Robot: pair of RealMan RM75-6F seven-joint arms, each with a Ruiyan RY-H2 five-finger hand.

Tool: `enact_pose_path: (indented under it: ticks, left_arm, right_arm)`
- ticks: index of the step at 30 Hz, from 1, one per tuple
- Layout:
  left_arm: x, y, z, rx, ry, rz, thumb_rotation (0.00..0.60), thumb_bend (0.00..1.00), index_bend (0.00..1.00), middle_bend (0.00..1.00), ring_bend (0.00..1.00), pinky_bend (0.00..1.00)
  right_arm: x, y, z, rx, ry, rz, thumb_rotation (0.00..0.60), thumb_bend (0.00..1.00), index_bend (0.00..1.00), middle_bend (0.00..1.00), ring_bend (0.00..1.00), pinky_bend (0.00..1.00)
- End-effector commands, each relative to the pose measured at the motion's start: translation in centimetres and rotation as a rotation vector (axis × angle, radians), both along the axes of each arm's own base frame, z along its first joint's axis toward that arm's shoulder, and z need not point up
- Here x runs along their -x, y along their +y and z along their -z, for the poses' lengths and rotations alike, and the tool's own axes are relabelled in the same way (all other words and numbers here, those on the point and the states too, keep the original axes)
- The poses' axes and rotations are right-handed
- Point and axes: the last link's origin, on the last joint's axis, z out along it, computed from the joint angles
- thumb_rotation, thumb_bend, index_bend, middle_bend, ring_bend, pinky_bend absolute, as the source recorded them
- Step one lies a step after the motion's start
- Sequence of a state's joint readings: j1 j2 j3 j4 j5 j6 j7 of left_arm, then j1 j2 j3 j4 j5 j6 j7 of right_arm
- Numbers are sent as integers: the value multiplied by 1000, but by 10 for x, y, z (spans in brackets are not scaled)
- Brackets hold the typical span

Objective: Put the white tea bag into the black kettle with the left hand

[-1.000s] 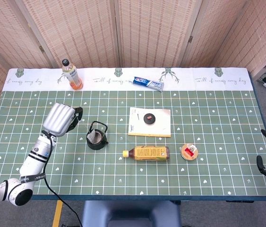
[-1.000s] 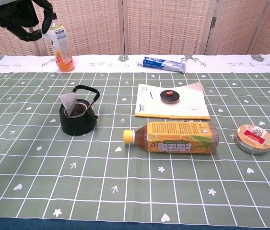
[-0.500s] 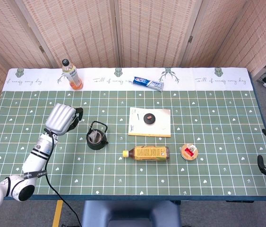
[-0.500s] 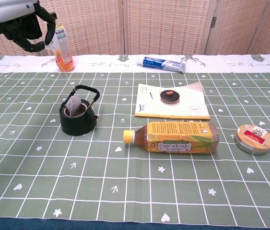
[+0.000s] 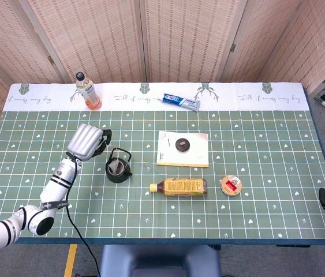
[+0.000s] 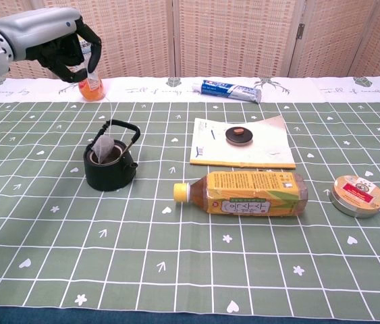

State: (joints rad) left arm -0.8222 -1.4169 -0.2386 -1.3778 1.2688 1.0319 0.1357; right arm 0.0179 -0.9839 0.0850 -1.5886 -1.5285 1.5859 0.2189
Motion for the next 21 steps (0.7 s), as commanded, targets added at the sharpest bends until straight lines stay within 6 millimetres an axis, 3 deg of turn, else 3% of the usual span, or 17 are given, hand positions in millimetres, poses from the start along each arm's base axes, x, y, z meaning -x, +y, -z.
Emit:
enact_pose_path:
  ticks: [1,9,15,21]
  left_arm:
    - [-2,0,1,0,-3,11,600,435,632,1000,1000,1000]
    - [14,-6,-13,-25,-3,-28,600,435,633,1000,1000,1000]
    - [42,-13,-27,-20,-30,-106,600,435,629,1000,1000,1000]
    - [61,-23,-18,36,-57,-144,600,435,626,1000,1000,1000]
  right_arm:
    - [1,-1,0,-2,0,3,600,541,0,0,0,0]
    - [-1,-1,3,-16,5,-5,600,541,0,0,0,0]
    - [-2,0,3,-12,9,-6,600,541,0,0,0,0]
    - [-4,1,6,-22,14,-18,600,541,0,0,0,0]
